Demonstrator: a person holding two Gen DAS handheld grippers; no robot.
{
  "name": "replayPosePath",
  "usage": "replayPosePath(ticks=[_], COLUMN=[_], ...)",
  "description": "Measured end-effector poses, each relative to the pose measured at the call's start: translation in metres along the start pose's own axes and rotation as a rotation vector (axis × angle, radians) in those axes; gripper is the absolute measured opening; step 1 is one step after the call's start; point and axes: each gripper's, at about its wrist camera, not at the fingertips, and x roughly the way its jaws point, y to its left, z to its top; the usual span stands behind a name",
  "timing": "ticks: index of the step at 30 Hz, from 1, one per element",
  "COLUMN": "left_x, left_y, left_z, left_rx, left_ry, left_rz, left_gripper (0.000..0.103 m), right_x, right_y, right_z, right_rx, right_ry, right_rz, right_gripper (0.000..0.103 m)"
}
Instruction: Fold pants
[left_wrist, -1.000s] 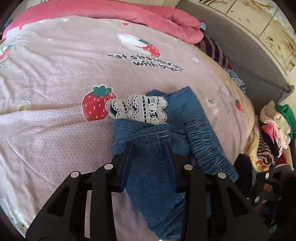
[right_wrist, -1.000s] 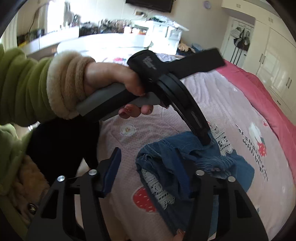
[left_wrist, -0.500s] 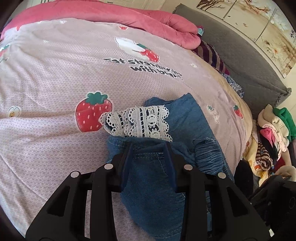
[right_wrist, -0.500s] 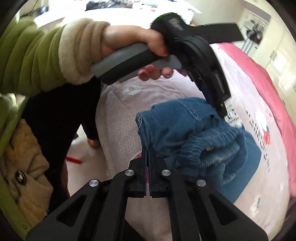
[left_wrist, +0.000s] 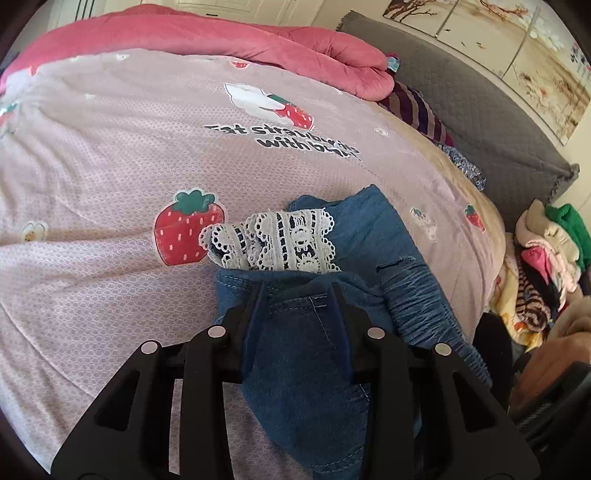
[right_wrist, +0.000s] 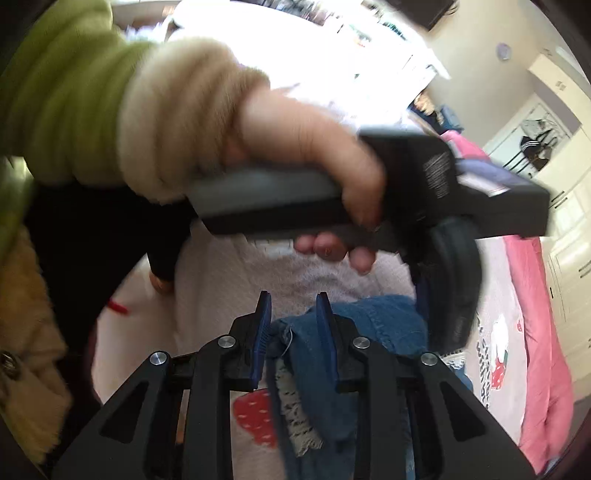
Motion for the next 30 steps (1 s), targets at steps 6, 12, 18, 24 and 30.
replayPosePath(ticks=[6,12,18,24,30], left_x=[0.006,0.008,-0.033,-0.069,-0.072], left_y=[-0.004,0.003,0.02,0.036,0.022], left_z=[-0.001,0.001,0.006,0.003,-0.014], left_rx=[0.035,0.012,-0.041,-0.089,-0.076], left_ry=[-0.006,-0.055,-0.174,-0.24,-0.213], left_rz=[0.033,0.012,0.011,0.096,0.125], left_gripper=[0.026,0.026,0.048,0.049,0.05], right_x=[-0.013,-0.01,-0.05,-0.085,-0.061], right_y=[-0.004,-0.004,0.003,-0.03,-0.059], right_z=[-0.026,-0.046,-0.044,-0.042,-0.052], right_rx=[0.179,0.364,0.453,0.596,0.729], right_ry=[-0.064,-0.115,-0.217,-0.342,-0.209], right_rz=[0.112,0.15,0.169,0.019,-0.094], right_gripper=[0.006,0.006,0.006,0.013,0.014])
